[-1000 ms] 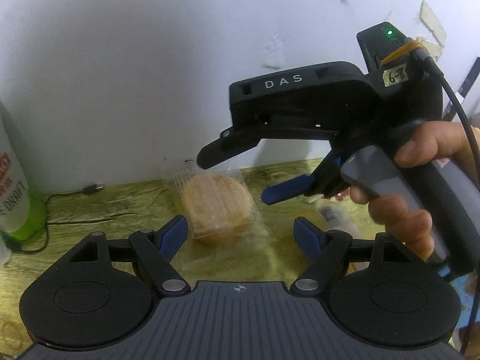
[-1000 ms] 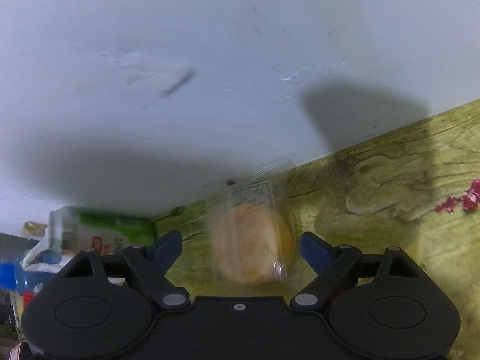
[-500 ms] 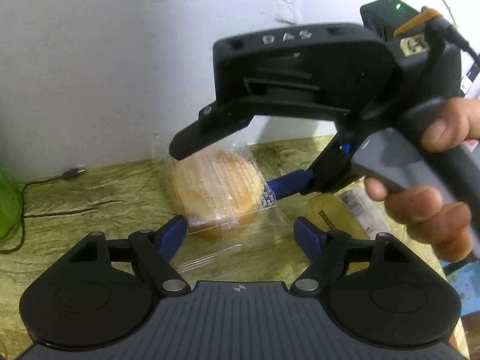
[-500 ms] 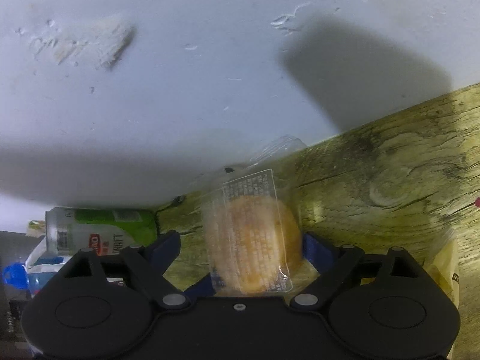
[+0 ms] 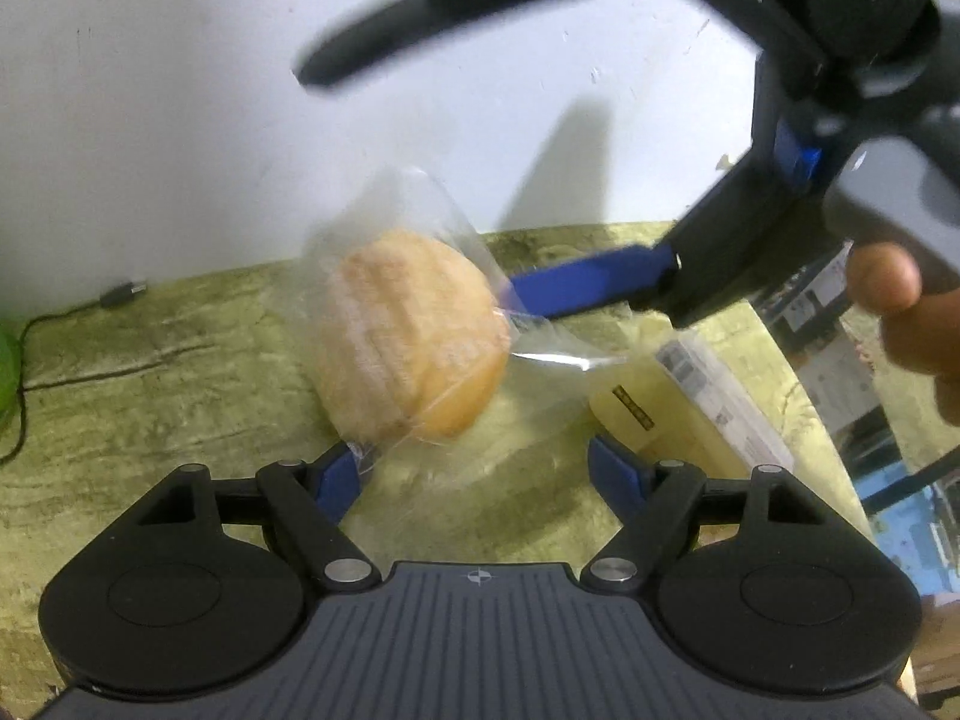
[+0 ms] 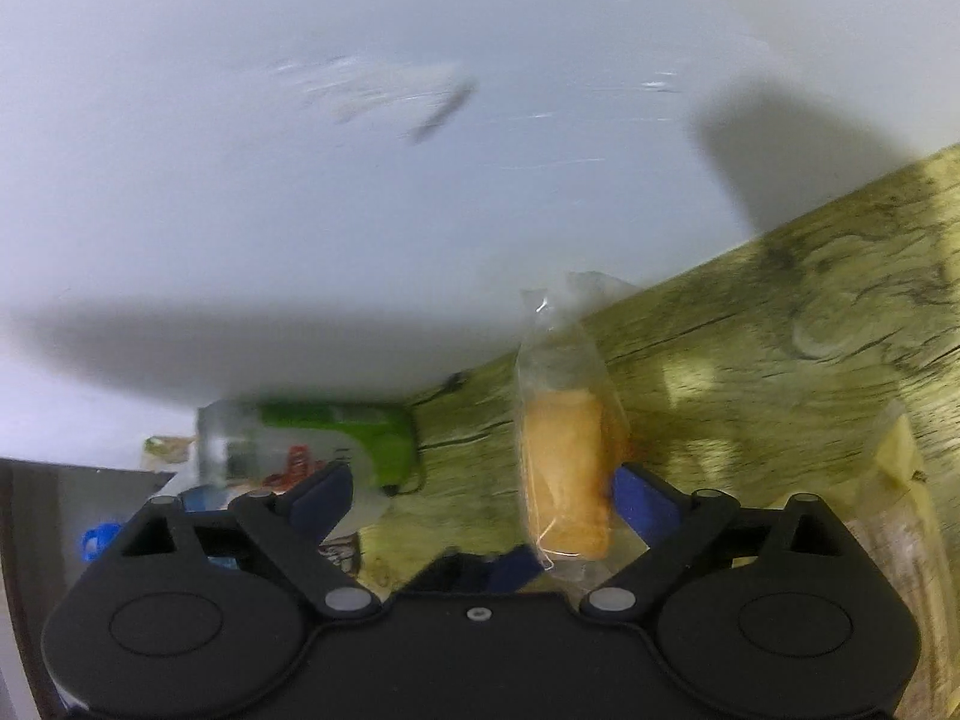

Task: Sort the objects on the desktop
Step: 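Bring the open right tool over another red-printed round cake packet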

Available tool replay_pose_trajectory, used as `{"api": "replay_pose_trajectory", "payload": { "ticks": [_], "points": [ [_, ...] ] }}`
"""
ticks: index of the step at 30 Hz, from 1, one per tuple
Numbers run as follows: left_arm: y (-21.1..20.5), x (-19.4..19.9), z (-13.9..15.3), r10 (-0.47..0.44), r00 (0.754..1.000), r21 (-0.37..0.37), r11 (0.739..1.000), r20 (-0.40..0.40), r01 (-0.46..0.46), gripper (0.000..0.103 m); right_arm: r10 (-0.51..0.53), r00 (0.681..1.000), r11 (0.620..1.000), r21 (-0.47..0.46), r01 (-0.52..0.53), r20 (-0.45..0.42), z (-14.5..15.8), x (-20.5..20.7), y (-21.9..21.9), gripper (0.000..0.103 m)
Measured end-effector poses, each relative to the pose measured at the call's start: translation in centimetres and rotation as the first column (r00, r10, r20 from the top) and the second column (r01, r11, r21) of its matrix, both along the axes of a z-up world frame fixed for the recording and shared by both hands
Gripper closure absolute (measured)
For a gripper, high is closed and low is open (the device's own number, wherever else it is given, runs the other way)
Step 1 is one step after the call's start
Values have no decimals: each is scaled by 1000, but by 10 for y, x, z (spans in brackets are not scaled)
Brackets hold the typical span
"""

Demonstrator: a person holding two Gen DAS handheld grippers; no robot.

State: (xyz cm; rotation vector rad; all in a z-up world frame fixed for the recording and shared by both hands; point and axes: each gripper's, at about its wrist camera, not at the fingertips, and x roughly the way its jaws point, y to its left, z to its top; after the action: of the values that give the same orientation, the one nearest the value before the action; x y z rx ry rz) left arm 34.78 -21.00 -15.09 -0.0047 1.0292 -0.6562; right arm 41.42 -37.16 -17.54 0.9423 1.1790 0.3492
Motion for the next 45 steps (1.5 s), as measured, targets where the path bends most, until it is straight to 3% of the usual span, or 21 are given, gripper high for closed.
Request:
{"api": "replay_pose_trajectory", "payload": {
  "ticks": [10,15,20,27,33,40,45],
  "points": [
    [13,-2,-1,-1,996,-24,1000,-90,-1,24,82,996,993,83,-85,41,19,10,43,8],
    [29,-8,14,1,994,-59,998,-111,-7,23,123,992,984,135,-119,-19,21,14,63,8],
    [59,-18,28,33,991,-75,996,-132,-43,20,105,994,984,147,-105,5,29,16,70,8],
    [93,-21,46,138,990,-85,987,-18,-139,19,-4,1000,998,70,3,12,43,-1,25,8],
    [86,-1,34,161,986,-34,987,48,-160,17,-48,997,997,-66,44,-58,25,0,15,8],
    [73,17,8,138,990,-1,990,-9,-138,17,-56,991,995,-93,44,-126,-5,9,19,9],
    [69,15,4,103,994,4,995,-18,-103,17,-26,992,997,-74,17,-123,-12,10,24,8]
  ]
}}
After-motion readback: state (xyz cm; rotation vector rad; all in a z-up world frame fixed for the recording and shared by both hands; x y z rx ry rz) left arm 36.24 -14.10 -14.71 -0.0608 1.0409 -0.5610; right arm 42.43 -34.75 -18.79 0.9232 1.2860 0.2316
